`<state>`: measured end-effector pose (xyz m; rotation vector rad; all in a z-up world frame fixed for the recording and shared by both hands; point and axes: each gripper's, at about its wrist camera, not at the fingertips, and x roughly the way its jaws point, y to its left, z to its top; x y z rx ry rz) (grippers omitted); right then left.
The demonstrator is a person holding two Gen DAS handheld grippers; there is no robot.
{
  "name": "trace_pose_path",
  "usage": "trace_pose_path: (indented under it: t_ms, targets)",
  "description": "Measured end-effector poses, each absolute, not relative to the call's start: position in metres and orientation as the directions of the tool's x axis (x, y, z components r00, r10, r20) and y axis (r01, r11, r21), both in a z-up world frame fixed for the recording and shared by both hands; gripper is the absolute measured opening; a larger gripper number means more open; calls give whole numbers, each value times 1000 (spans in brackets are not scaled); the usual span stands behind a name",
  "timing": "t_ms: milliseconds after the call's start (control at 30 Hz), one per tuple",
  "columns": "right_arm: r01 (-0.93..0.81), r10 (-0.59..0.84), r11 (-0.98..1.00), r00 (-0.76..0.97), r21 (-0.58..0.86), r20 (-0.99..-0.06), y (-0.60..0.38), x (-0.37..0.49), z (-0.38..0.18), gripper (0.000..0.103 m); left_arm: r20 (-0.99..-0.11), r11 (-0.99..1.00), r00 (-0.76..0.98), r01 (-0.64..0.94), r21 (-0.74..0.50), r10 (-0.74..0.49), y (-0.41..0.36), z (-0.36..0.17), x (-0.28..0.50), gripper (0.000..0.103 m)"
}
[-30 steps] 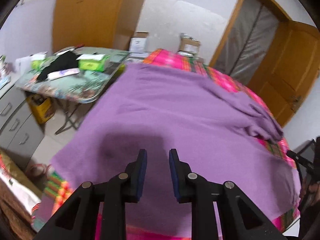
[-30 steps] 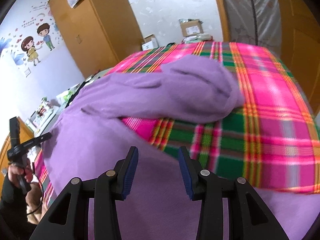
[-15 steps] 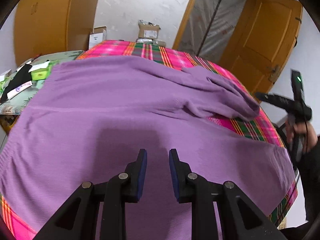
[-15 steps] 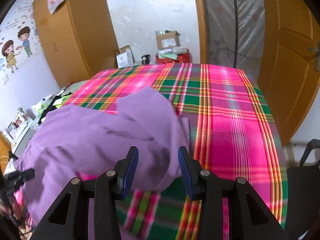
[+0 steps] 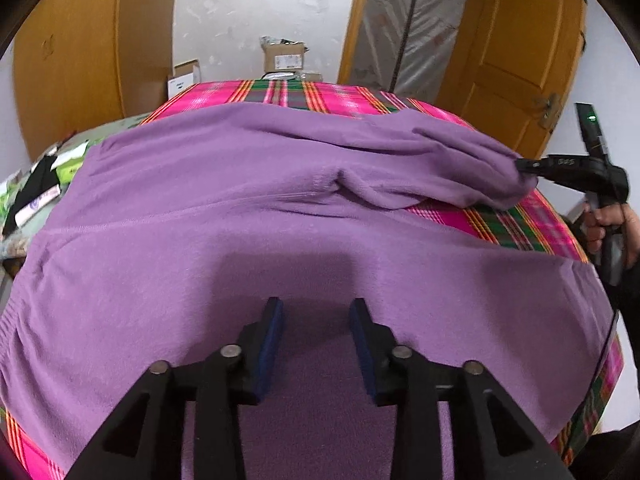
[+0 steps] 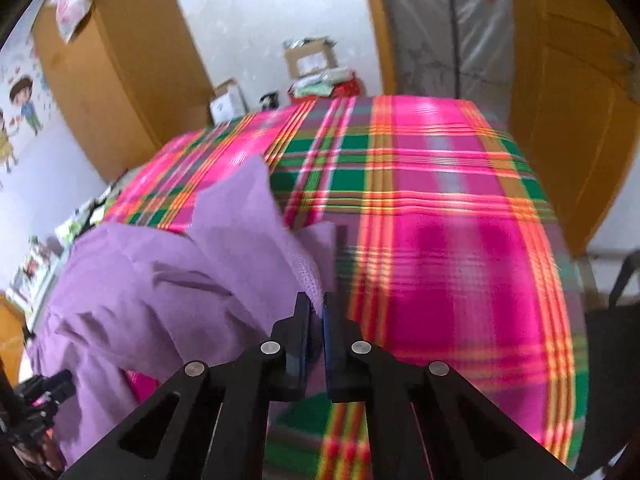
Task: Fold clothes
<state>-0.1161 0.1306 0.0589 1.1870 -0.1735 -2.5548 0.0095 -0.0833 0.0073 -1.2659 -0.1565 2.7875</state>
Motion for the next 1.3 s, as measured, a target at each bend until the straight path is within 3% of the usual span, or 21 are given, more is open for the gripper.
trace_pose_path:
  t_ms: [333, 467, 767, 1067, 1300]
  targets:
    - [148, -343, -936, -583, 319, -736, 166, -50, 34, 11, -765, -999, -643, 1, -43, 32, -71, 8, 7, 45]
    - [95, -304, -947, -569, 306, -764, 164, -45, 28, 32, -772, -999, -636, 16, -28, 11, -68, 8, 6, 46]
    - [70, -275, -955, -576, 289, -770, 153, -33, 20, 45, -769, -999, -639, 25, -28, 6, -68, 7, 8, 47]
    - [-57, -445, -808, -594, 587, -671, 189, -28, 9, 46, -787, -999, -617, 20, -45, 23, -72, 10, 5, 46]
    - [44, -389, -889, -598, 456, -700, 166, -22, 16, 56, -792, -999, -610, -9, -33, 31, -72, 11, 3, 46]
